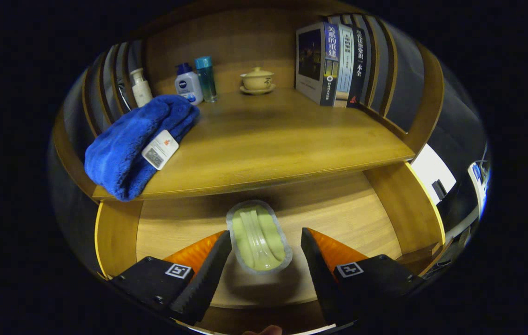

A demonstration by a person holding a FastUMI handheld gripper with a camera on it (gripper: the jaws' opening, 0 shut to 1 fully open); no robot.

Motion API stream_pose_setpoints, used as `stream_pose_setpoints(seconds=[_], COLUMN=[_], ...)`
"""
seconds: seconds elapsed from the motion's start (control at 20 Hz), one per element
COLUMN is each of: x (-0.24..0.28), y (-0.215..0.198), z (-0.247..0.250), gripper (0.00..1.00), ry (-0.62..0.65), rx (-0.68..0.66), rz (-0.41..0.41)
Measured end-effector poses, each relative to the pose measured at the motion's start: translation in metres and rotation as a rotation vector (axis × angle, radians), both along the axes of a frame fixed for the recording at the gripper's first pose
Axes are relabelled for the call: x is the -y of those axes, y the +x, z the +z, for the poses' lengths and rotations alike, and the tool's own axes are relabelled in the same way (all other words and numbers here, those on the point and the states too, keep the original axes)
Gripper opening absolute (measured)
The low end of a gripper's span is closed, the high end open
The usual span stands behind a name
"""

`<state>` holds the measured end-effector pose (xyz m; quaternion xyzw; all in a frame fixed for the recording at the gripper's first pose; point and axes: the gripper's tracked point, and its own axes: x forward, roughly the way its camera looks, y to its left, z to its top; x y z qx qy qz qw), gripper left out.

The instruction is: Pull open the drawer, take out the items inside it, and place them on the countertop above the cabinet.

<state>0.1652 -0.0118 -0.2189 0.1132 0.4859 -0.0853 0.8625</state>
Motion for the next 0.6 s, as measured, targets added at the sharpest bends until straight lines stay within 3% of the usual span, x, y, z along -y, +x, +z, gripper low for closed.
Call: stream_pose_setpoints(seconds=[0.2, 0.4, 0.6], x=[0.0, -0.003, -0.014], y=[0.004, 0.005, 0.012], z=[-0.016, -0.025, -0.033], gripper=[0.97, 0.91, 0.46], ry=[-0.02, -0.006, 0.015], rx=[-0.067, -0.102, -0.081], rz=[0.042, 0.046, 0.079])
